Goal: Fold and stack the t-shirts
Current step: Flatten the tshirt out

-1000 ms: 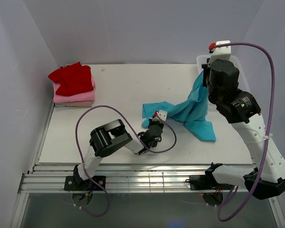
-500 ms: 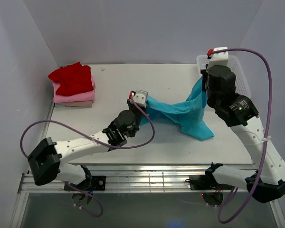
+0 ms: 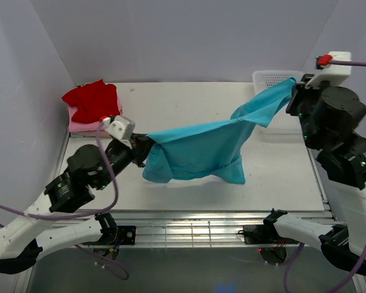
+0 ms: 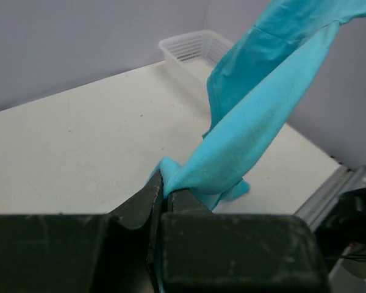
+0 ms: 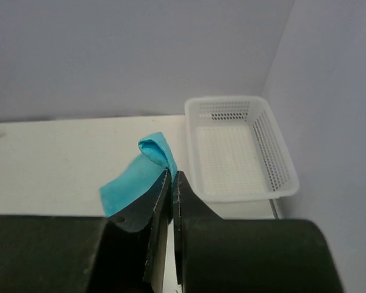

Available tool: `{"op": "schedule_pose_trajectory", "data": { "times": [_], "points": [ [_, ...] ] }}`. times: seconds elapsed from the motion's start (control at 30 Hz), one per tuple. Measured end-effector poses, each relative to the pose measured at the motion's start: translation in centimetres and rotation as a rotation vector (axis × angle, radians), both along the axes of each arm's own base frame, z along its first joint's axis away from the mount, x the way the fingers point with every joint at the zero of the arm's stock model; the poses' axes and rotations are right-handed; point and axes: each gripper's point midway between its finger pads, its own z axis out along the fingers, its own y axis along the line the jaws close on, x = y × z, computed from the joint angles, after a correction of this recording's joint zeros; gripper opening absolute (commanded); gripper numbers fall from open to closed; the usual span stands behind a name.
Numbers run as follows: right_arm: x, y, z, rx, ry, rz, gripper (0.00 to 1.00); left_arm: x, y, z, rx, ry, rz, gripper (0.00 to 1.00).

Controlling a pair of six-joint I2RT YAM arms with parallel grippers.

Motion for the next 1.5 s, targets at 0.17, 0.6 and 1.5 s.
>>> {"op": "schedule_pose_trajectory", "data": {
  "times": [0.17, 0.6, 1.5],
  "points": [
    [-5.1, -0.9, 6.8, 0.121, -0.165, 0.138, 0.08, -5.6, 2.0, 6.9, -0.168, -0.055, -0.210, 0.03],
    [-17.0, -1.5, 13.7, 0.227, -0.442, 0.504, 0.08, -16.3, -0.8, 7.2, -0.187, 0.095, -0.803, 0.00],
    [-12.5, 1.3, 9.4, 0.164, -0.329, 0.499, 0.08, -17.4, -0.4, 5.0, -0.143, 0.173, -0.843, 0.02]
  ]
}}
